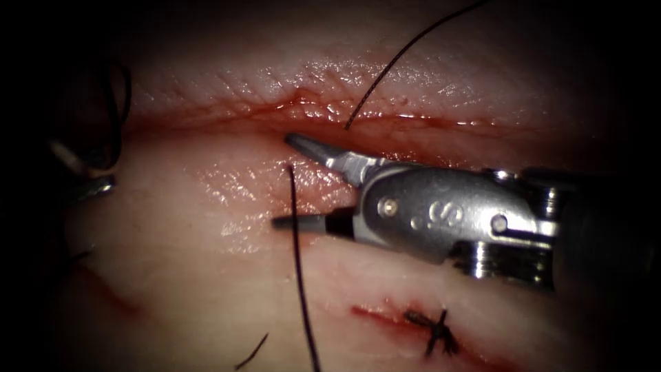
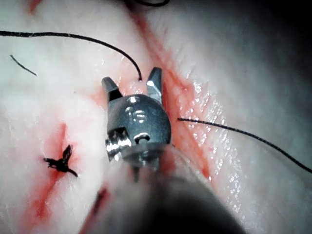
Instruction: Wound Closure
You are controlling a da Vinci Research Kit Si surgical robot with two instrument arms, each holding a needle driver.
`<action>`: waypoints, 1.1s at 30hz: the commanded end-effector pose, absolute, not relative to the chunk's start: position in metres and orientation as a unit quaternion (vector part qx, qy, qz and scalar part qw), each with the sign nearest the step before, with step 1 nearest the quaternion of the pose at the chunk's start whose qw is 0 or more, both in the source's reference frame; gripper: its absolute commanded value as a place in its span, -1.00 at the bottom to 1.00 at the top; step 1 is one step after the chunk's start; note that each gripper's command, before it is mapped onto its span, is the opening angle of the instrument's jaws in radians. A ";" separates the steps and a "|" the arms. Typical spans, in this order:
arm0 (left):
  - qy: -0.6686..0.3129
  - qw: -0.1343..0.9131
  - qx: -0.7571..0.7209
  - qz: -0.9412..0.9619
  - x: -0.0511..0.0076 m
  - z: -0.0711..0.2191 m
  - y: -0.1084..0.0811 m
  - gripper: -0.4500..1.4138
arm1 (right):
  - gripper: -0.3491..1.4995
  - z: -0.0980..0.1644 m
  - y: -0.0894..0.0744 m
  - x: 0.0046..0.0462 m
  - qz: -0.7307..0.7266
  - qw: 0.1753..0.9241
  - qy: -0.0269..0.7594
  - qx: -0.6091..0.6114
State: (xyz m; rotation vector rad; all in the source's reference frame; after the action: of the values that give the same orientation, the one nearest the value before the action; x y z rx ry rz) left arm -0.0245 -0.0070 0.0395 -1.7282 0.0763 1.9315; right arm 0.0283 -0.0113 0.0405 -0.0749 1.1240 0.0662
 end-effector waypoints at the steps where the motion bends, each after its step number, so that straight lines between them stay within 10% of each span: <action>1: 0.028 0.271 -0.642 0.717 -0.0252 0.040 -0.007 -1.00 | -1.00 0.041 -0.011 0.0283 0.031 0.844 0.534 -0.035; 33: 0.029 0.270 -0.642 0.717 -0.0258 0.040 -0.007 -1.00 | -1.00 0.024 -0.024 0.0289 -0.076 0.807 0.586 0.003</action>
State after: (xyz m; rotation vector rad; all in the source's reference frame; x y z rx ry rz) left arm -0.0253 -0.0070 0.0396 -1.7276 0.0780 1.9333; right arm 0.0279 -0.0237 0.0236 0.0061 1.2525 -0.1634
